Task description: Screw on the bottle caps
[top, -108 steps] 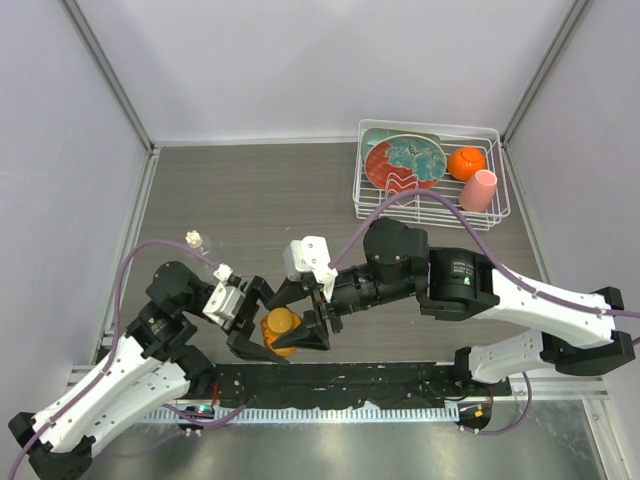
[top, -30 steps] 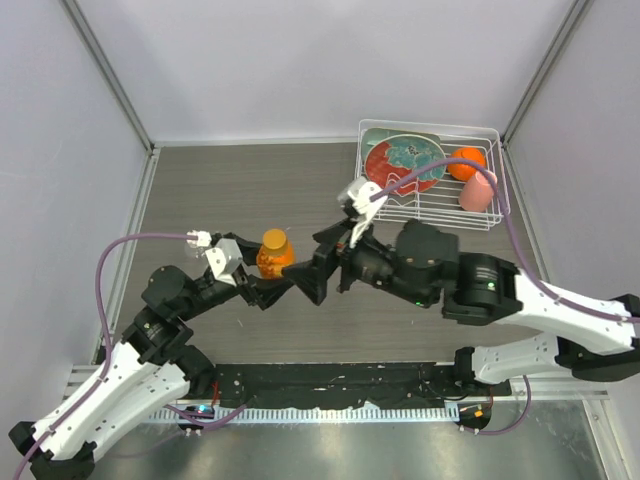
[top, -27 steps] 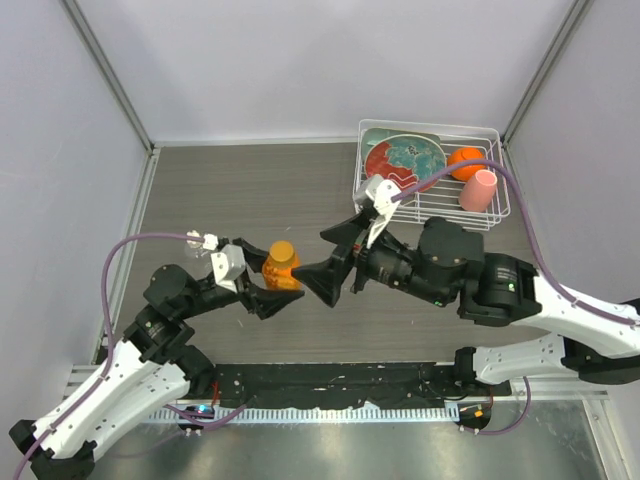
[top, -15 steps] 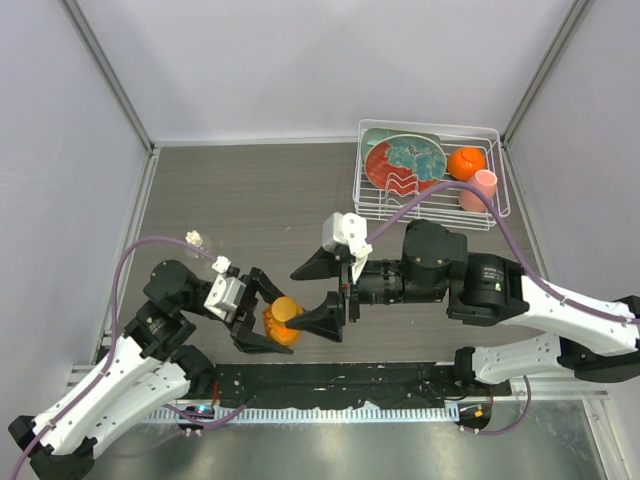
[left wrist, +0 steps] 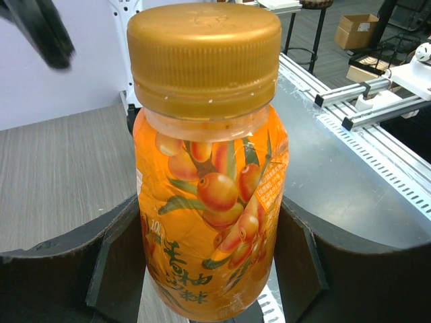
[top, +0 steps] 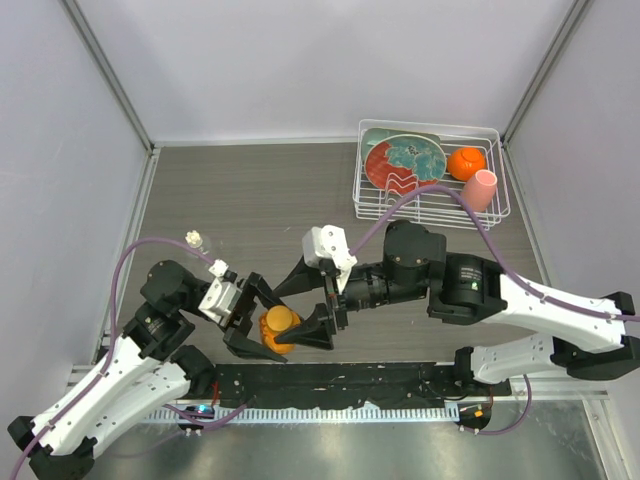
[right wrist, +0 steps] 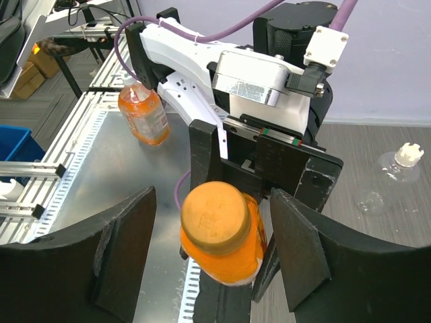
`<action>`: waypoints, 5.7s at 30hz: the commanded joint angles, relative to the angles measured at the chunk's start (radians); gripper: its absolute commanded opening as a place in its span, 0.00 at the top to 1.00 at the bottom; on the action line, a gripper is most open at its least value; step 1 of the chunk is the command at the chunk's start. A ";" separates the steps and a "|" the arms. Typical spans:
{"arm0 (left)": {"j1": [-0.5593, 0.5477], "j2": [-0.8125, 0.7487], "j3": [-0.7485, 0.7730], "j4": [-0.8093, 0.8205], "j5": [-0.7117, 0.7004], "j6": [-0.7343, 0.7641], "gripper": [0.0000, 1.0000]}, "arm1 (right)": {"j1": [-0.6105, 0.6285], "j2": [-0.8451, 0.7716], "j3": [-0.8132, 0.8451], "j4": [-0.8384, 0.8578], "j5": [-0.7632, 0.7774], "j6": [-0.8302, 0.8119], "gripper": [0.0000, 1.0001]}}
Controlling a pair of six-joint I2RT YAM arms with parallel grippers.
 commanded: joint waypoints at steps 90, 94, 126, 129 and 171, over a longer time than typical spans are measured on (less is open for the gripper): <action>0.008 -0.040 0.009 0.061 -0.134 -0.076 1.00 | 0.006 -0.001 -0.007 0.065 0.082 -0.054 0.73; 0.009 -0.037 0.012 0.037 -0.186 -0.036 1.00 | 0.004 0.008 -0.007 0.045 0.188 -0.047 0.85; 0.009 -0.057 0.015 -0.057 -0.610 0.091 0.90 | 0.090 0.011 -0.084 0.155 0.678 -0.013 0.37; 0.009 -0.057 0.016 -0.058 -0.590 0.091 0.90 | 0.090 0.033 -0.074 0.157 0.681 -0.016 0.36; 0.009 -0.066 -0.001 -0.120 -0.493 0.105 0.87 | 0.088 0.031 -0.039 0.235 0.610 -0.080 0.46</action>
